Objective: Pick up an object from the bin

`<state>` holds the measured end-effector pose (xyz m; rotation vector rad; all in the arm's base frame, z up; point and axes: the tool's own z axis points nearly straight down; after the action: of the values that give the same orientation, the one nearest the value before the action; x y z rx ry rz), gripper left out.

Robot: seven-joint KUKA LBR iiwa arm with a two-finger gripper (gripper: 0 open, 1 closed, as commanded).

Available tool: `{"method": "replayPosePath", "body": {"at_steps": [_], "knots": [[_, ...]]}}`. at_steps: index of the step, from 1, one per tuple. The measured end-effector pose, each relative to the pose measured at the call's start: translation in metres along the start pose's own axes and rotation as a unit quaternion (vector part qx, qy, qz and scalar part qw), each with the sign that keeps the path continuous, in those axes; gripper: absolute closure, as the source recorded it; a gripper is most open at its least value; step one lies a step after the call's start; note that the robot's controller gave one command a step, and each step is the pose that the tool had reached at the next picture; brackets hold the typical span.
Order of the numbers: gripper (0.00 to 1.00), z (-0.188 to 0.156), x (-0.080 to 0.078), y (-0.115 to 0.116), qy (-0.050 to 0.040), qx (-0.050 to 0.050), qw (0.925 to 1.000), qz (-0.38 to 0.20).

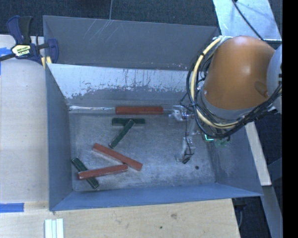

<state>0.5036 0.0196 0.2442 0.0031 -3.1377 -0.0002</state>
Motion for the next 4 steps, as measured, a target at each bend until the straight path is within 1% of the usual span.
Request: {"method": "replayPosePath", "body": {"at_steps": [1,2,3,4], "knots": [[0.00,0.107,-0.002,0.026,0.0005,0.000,0.9971,-0.076],[0.00,0.175,-0.019,0.109,-0.0019,-0.001,0.9750,-0.222],[1.00,0.173,-0.021,0.108,-0.0039,0.000,0.9754,-0.220],[1.00,0.071,-0.015,0.115,-0.0074,0.000,0.9755,-0.220]]}}
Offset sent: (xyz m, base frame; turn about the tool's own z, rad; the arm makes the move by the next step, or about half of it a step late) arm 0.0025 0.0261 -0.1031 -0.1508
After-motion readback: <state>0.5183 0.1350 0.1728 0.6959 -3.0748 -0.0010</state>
